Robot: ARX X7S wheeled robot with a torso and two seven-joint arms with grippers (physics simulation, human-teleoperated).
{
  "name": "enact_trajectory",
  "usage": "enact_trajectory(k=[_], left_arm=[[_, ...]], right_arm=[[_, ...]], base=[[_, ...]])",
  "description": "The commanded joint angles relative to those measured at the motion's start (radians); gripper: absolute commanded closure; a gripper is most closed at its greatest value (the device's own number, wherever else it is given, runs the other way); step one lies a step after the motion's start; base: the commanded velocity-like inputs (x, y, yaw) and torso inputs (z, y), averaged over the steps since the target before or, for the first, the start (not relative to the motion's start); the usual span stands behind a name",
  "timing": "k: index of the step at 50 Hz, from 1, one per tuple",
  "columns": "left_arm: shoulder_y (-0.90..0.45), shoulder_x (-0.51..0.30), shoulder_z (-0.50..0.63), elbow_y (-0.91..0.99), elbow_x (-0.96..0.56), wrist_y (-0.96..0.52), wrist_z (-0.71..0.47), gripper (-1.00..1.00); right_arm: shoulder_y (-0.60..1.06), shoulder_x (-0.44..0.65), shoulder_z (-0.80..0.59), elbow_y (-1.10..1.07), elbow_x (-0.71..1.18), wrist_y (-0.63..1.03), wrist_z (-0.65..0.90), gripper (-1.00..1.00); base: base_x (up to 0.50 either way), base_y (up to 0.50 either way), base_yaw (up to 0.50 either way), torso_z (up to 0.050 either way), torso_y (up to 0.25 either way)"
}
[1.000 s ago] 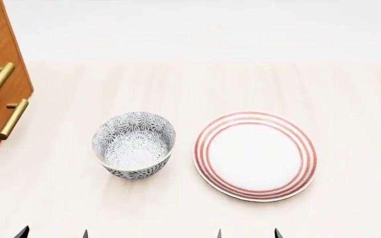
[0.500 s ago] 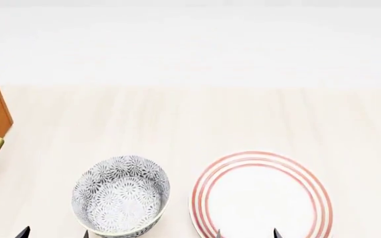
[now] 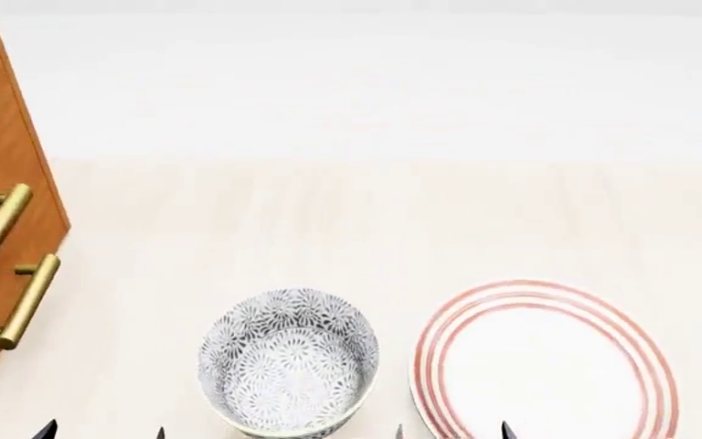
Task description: Open the top drawer of the cabinet.
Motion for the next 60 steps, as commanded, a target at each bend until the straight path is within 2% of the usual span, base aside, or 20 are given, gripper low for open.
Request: enact_trajectory(k=[1, 15, 26, 32, 43, 48, 60], left_arm=[[-0.001, 0.013, -0.017, -0.007, 0.000, 0.005, 0.017, -1.00], [-0.004, 0.007, -0.010, 0.001, -0.008, -0.005, 0.005, -1.00], [-0.006, 0.003, -0.006, -0.004, -0.007, -0.005, -0.008, -1.00], [-0.030, 0.003, -0.007, -0.025, 0.012, -0.053, -0.043, -1.00], [-0.138, -0.071, 0.145, -0.012, 0.290, -0.260, -0.101, -1.00], [-0.210, -0.097, 0.210, -0.004, 0.394, -0.352, -0.083, -1.00], [-0.329, -0.123, 0.342, -0.038, 0.574, -0.456, -0.054, -1.00]], right_arm=[[-0.002, -0.011, 0.012, -0.005, -0.012, -0.003, -0.014, -1.00], [0.003, -0.004, 0.004, -0.007, -0.003, 0.004, -0.007, -1.00], [0.003, 0.001, -0.005, -0.003, 0.000, 0.001, -0.004, -1.00], [0.006, 0.003, -0.010, 0.004, 0.001, 0.002, -0.001, -1.00], [0.009, 0.007, -0.014, 0.003, 0.008, 0.013, 0.007, -1.00], [0.009, 0.007, -0.017, 0.009, 0.012, 0.008, 0.008, -1.00], [0.004, 0.014, -0.023, -0.005, 0.020, 0.015, 0.014, -1.00]], base=[[0.00, 0.50, 0.00, 0.000, 0.000], [0.00, 0.48, 0.00, 0.000, 0.000], [0.00, 0.03, 0.00, 0.000, 0.000], [0.00, 0.00, 0.00, 0.000, 0.000], [0.00, 0.00, 0.00, 0.000, 0.000], [0.00, 0.00, 0.00, 0.000, 0.000], [0.00, 0.00, 0.00, 0.000, 0.000]])
